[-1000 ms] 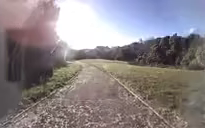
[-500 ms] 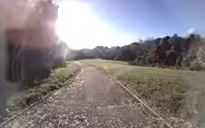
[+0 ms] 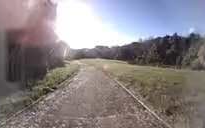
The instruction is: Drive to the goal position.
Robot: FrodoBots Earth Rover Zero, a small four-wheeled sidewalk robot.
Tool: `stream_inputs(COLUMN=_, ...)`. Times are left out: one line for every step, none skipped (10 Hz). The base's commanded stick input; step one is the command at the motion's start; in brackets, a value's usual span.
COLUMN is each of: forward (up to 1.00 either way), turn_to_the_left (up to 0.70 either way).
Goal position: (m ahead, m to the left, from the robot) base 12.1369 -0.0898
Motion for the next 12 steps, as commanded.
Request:
stream_inputs(forward=0.5, turn_to_the_left=0.0)
stream_inputs(forward=0.5, turn_to_the_left=0.0)
stream_inputs(forward=0.5, turn_to_the_left=0.0)
stream_inputs(forward=0.5, turn_to_the_left=0.0)
stream_inputs(forward=0.5, turn_to_the_left=0.0)
stream_inputs(forward=0.5, turn_to_the_left=0.0)
stream_inputs(forward=0.5, turn_to_the_left=0.0)
stream_inputs(forward=0.5, turn_to_the_left=0.0)
stream_inputs(forward=0.5, turn_to_the_left=0.0)
stream_inputs(forward=0.5, turn_to_the_left=0.0)
stream_inputs(forward=0.5, turn_to_the_left=0.0)
stream_inputs(forward=0.5, turn_to_the_left=0.0)
